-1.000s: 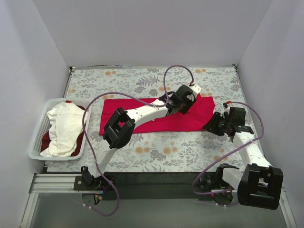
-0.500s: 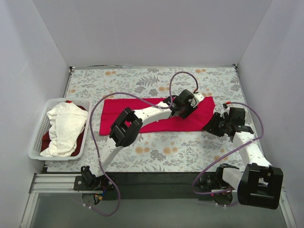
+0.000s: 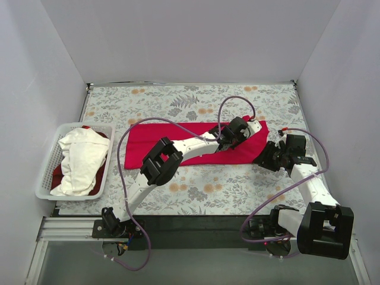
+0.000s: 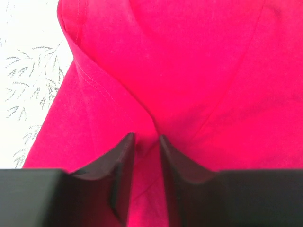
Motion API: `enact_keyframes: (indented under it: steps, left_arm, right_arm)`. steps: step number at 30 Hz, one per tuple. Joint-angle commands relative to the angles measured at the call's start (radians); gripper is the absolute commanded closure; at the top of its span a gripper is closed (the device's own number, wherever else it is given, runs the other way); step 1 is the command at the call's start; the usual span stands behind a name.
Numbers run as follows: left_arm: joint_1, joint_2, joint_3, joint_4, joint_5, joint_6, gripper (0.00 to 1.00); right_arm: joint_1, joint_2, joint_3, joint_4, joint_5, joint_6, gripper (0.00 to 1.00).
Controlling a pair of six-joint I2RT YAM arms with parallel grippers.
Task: Fold and stack the t-shirts
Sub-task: Fold the tshirt
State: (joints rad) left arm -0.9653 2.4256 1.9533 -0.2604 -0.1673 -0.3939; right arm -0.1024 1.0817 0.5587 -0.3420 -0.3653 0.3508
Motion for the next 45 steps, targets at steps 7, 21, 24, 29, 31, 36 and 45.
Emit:
enact_keyframes:
  steps: [7,21,24,29,31,36,45]
  left_arm:
    - [-0.004,-0.01,0.016,0.05,-0.018,0.021,0.98]
    - [-0.006,-0.158,-0.132,0.099,0.011,-0.002,1.0]
    - [-0.006,-0.177,-0.146,0.104,0.0,-0.005,1.0]
    - [-0.006,-0.195,-0.159,0.115,-0.024,-0.008,1.0]
    - [-0.006,-0.197,-0.157,0.116,-0.034,-0.01,1.0]
    - [-0.006,-0.192,-0.145,0.121,-0.038,-0.022,1.0]
    - [-0.006,-0.169,-0.119,0.11,-0.037,-0.029,1.0]
  right_arm:
    - [0.004,-0.002,0.0,0.006,0.009,-0.013,0.55]
    - [0.003,0.131,0.171,0.127,0.077,0.092,0.55]
    - [-0.006,0.199,0.216,0.188,0.118,0.123,0.55]
    - [-0.019,0.331,0.323,0.287,0.14,0.148,0.56]
    - [-0.019,0.375,0.354,0.319,0.121,0.154,0.56]
    - [-0.019,0.544,0.451,0.434,0.03,0.214,0.56]
    - [-0.017,0.791,0.613,0.52,-0.029,0.278,0.55]
